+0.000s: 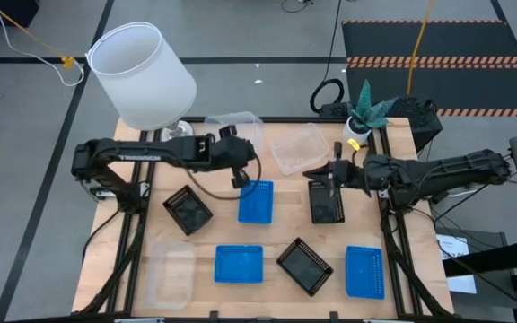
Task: Stack baskets by color
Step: Stack the top left transparent bin on the bottom transparent bin
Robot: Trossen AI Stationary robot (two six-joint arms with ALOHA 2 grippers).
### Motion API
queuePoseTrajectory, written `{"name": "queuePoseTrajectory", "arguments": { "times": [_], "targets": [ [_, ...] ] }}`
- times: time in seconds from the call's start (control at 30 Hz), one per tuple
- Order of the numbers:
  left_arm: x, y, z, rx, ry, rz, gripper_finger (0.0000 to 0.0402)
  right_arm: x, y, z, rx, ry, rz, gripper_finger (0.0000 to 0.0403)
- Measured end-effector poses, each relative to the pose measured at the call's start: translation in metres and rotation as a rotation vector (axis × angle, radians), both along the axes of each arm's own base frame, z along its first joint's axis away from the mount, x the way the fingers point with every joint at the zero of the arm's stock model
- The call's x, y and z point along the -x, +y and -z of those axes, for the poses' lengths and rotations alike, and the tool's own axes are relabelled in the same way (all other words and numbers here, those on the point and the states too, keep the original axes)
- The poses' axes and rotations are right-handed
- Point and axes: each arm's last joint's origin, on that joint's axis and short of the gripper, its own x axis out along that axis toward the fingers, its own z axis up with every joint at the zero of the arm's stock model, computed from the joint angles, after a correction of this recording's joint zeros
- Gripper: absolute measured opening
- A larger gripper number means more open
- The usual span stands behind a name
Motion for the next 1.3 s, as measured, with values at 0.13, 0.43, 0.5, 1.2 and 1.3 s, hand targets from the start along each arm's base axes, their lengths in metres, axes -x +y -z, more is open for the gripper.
{"name": "queuePoseTrajectory", "arguments": {
  "times": [0.13,0.43,0.5,1.2,1.3],
  "targets": [
    [-0.004,-0.027,-0.016,0.018,-0.093,0.003,0.0004,-0.018,0.002,0.008,0.085,0.013,-0.015,0.0000],
    [-0.008,-0.071,-0.007,-0.125,-0.157,0.023,0.0004,-0.049,0.006,0.012,0.098,0.013,0.002,0.0058],
    [-0.011,-0.078,-0.002,-0.190,-0.168,0.034,0.0003,-0.056,0.006,0.006,0.049,-0.024,0.035,0.0081],
    [-0.048,-0.109,0.035,-0.551,-0.148,0.132,0.0003,-0.066,0.002,-0.003,-0.071,-0.089,0.169,0.0208],
    [-0.048,-0.112,0.034,-0.563,-0.150,0.144,0.0004,-0.066,0.001,-0.002,-0.120,-0.098,0.178,0.0208]
  ]
}}
